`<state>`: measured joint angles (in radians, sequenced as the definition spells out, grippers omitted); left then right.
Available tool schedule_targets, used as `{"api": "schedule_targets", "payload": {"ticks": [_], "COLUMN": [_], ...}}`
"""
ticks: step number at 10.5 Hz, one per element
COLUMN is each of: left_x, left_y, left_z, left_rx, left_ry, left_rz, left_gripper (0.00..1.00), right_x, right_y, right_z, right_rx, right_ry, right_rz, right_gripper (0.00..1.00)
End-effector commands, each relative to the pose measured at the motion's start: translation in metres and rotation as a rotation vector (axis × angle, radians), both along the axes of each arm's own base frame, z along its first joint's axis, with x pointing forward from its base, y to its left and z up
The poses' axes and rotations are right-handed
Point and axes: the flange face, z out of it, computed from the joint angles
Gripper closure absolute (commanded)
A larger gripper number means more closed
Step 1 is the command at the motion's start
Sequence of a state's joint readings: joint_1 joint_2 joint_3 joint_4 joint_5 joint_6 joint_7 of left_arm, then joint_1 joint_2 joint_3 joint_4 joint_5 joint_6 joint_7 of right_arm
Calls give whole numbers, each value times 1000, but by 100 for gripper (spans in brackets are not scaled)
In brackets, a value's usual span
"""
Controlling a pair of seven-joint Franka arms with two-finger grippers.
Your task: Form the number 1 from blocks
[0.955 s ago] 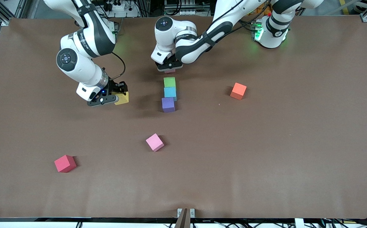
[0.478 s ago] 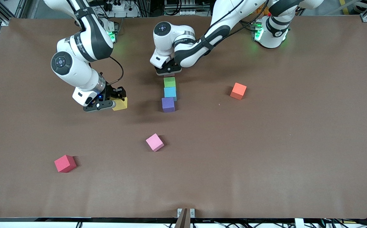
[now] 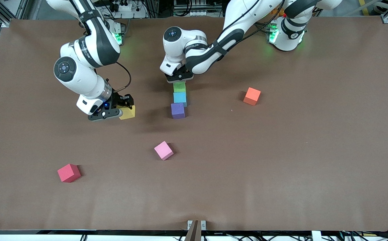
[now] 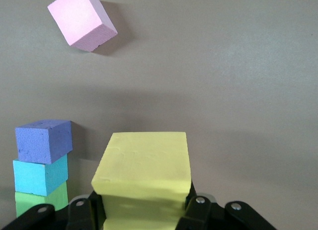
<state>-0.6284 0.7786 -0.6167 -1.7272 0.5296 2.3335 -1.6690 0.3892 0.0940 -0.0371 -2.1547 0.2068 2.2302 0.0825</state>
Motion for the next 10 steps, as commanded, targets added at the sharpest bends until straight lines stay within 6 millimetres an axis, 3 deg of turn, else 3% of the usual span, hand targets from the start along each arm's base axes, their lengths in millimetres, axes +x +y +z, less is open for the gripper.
{"api": "schedule_targets", "payload": {"ticks": [1, 4, 5, 6, 7, 10], "left_x": [4, 13, 17, 23, 24, 16], "left_y": [-6, -12, -10, -6, -5, -9], "left_z": [-2, -4, -5, -8, -9, -6], "left_rx": [2, -14, -11, 0, 2, 5], "left_ry": [-1, 4, 2, -11, -17, -21], "left_rz": [-12, 3, 9, 13, 10, -1], "left_gripper": [100, 100, 69, 29, 0, 0], "right_x": [12, 33, 41, 48, 50, 54], "right_y": [2, 17, 23, 29, 32, 18], "right_z": [2, -2, -4, -6, -4, -5], "right_rx": [-6, -2, -1, 0, 2, -6], "right_ry": [-14, -28, -34, -38, -44, -40], "right_rz": [0, 9, 14, 19, 19, -4], "right_gripper": [67, 67, 67, 67, 67, 66]}}
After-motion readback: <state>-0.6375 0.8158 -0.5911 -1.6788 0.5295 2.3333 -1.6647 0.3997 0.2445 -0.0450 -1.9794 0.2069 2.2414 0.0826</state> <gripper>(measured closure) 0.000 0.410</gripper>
